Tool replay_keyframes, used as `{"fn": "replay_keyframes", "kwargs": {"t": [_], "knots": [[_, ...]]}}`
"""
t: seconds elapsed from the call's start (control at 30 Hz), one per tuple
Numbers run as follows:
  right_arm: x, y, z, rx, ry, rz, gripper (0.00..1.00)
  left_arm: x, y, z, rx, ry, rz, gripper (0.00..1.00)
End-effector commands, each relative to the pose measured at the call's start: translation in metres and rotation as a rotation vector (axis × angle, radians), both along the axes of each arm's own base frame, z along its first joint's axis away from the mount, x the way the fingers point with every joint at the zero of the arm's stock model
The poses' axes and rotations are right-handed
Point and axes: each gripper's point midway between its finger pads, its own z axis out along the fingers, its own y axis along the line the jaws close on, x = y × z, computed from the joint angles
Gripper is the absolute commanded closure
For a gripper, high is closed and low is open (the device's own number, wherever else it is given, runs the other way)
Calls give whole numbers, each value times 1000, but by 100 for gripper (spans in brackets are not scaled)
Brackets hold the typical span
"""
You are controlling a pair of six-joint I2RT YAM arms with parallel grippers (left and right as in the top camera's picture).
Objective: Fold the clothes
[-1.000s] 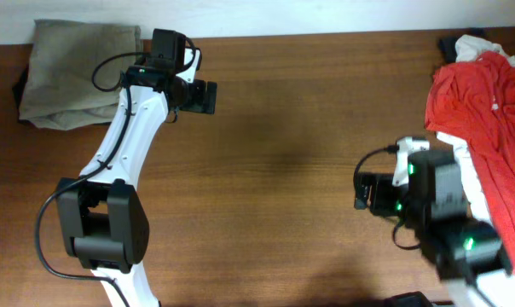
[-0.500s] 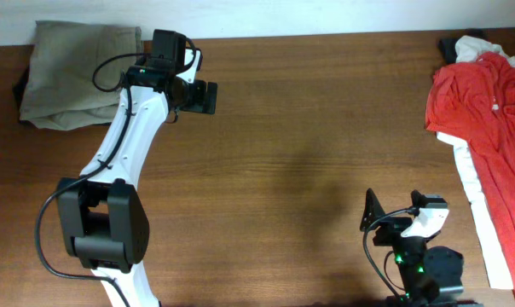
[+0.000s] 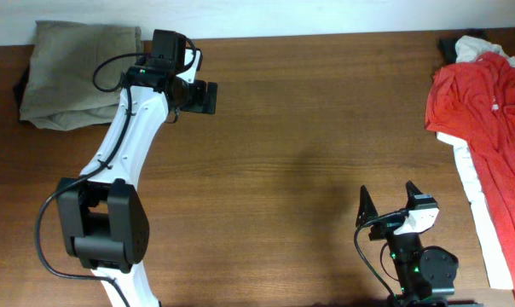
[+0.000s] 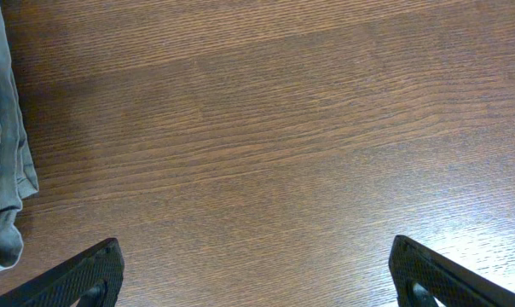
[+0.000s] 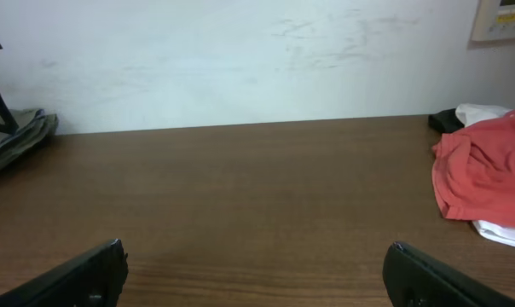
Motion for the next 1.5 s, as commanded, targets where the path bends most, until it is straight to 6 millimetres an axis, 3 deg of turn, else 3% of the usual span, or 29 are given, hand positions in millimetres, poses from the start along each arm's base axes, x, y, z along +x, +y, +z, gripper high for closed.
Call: {"fn": "replay_keyframes", "kwargs": {"t": [0.0, 0.43, 0.5, 0.6, 0.73, 0.8, 0.87, 0.97, 1.1, 1.23, 1.33, 1.47], "knots": [[0, -5, -2, -4, -1, -18, 1, -1, -1, 9, -9, -18, 3, 1], [0, -5, -2, -4, -2, -18, 1, -1, -1, 9, -8, -18, 2, 1], [0, -5, -2, -4, -2, -18, 1, -1, 8, 8, 35, -17, 23, 1], [0, -5, -2, -4, -2, -18, 1, -40, 14, -10, 65, 158, 19, 1], [0, -5, -2, -4, -2, -18, 1, -55, -4, -3, -31, 195, -25, 1], [0, -5, -2, -4, -2, -19, 1, -81, 1, 2, -28, 173, -24, 1], [0, -5, -2, -4, -2, -18, 1, -91, 4, -2, -35, 124, -23, 1], [0, -5, -2, -4, -2, -18, 1, -110, 7, -10, -63, -46, -28, 1], [0, -5, -2, -4, -2, -18, 1, -154, 26, -27, -47, -252, 3, 1], [0, -5, -2, -4, -2, -18, 1, -197, 34, -1, -116, -640, 3, 1], [0, -5, -2, -4, -2, -18, 1, -222, 38, 23, -148, -825, 3, 1], [0, -5, -2, -4, -2, -19, 1, -233, 57, 17, -173, -875, 34, 1]]}}
